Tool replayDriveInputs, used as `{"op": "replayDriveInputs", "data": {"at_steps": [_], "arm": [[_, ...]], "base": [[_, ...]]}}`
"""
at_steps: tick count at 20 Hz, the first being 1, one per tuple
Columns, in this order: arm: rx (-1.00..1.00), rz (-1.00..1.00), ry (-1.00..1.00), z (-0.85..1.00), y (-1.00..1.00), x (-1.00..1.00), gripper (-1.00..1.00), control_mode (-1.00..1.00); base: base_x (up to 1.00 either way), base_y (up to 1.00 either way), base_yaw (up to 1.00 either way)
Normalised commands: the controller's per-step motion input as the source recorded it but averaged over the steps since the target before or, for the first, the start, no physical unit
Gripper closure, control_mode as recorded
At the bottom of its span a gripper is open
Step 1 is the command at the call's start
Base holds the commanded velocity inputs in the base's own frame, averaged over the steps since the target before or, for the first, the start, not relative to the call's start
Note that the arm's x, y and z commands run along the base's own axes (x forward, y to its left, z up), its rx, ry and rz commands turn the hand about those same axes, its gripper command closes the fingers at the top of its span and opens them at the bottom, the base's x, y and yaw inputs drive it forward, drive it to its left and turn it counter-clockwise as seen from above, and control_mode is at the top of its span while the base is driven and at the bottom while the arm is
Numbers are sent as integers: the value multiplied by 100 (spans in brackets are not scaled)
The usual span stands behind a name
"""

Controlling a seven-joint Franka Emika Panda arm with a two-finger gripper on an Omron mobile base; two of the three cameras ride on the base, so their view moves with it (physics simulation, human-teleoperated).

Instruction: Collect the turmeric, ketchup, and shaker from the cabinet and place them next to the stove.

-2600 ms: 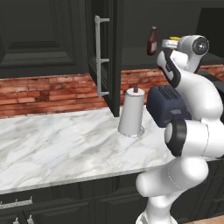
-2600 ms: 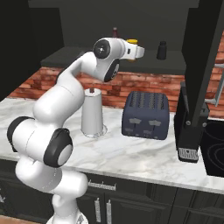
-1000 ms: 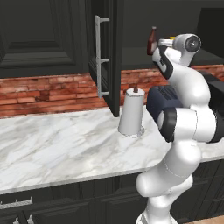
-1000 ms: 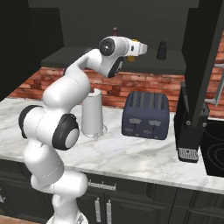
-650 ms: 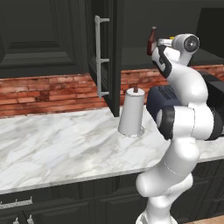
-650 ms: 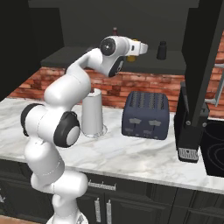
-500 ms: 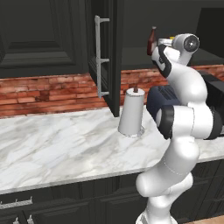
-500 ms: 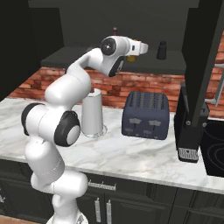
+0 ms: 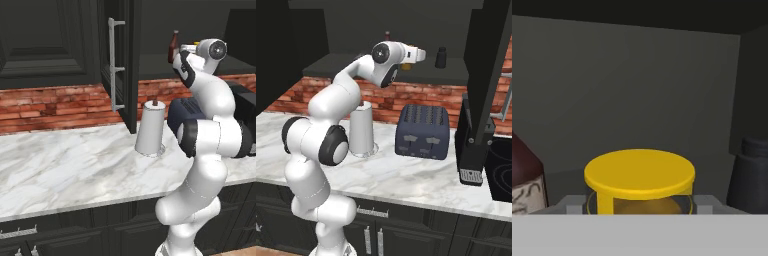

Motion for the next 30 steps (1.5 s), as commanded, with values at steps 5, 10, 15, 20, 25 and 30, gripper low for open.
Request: {"op": "replayDriveInputs", "data": {"at_steps": [5,10,15,20,25,30], "arm": [[-1,0,0,-4,0,-4,100,-100],[0,0,-12,0,-5,-48,100,-100],[1,0,-17,0,-17,-82,100,-100],[0,0,-20,0,-4,-86,100,-100],[0,0,-11,0,-10,-80,100,-100],[2,0,-8,0,-12,-88,100,-100]], "base": [[0,0,0],[0,0,0],[0,0,0],[0,0,0],[0,0,0],[0,0,0]]}}
